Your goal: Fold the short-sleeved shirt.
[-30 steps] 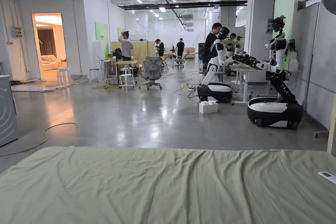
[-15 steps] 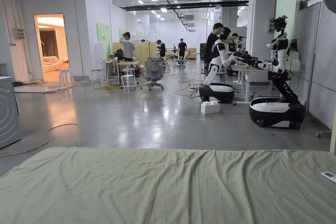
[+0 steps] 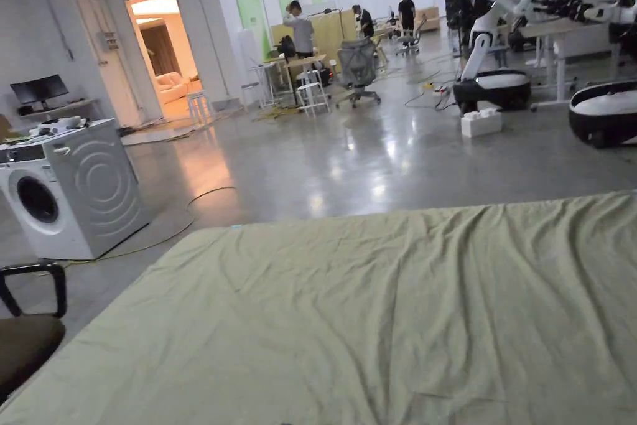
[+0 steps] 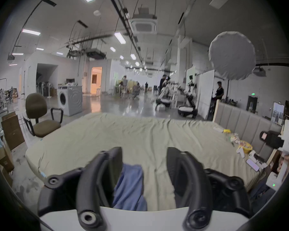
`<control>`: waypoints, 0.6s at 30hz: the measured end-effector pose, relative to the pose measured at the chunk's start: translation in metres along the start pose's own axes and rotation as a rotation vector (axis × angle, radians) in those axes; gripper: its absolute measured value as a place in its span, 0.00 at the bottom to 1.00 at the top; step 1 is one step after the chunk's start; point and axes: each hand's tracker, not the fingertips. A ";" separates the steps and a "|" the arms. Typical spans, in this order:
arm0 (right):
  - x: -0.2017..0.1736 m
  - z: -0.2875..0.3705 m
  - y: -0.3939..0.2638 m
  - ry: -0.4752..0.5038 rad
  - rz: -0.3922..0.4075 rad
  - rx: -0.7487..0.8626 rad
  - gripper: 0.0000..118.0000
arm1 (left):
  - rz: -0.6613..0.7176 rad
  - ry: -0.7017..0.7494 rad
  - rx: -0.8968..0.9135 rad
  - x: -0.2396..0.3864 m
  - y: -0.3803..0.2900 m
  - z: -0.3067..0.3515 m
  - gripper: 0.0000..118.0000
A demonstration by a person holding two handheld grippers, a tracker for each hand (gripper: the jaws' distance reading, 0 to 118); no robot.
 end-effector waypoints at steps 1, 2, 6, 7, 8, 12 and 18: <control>0.000 -0.001 -0.004 0.000 -0.014 -0.025 0.00 | 0.000 0.014 -0.049 -0.006 -0.008 -0.009 0.51; -0.001 -0.002 -0.006 0.002 -0.023 -0.047 0.00 | -0.005 0.023 -0.086 -0.012 -0.015 -0.016 0.51; -0.002 -0.006 -0.014 0.010 0.005 -0.075 0.00 | 0.001 0.071 -0.223 -0.037 -0.056 -0.057 0.57; -0.003 -0.008 -0.016 0.008 0.011 -0.086 0.00 | 0.018 0.075 -0.259 -0.043 -0.067 -0.068 0.61; -0.003 -0.009 -0.018 0.005 0.016 -0.098 0.00 | 0.043 0.085 -0.305 -0.050 -0.079 -0.081 0.67; -0.002 -0.019 -0.029 0.000 0.006 -0.159 0.00 | 0.076 0.082 -0.414 -0.068 -0.123 -0.136 0.73; -0.003 -0.034 -0.042 0.001 -0.003 -0.264 0.00 | 0.125 0.160 -0.520 -0.095 -0.172 -0.209 0.73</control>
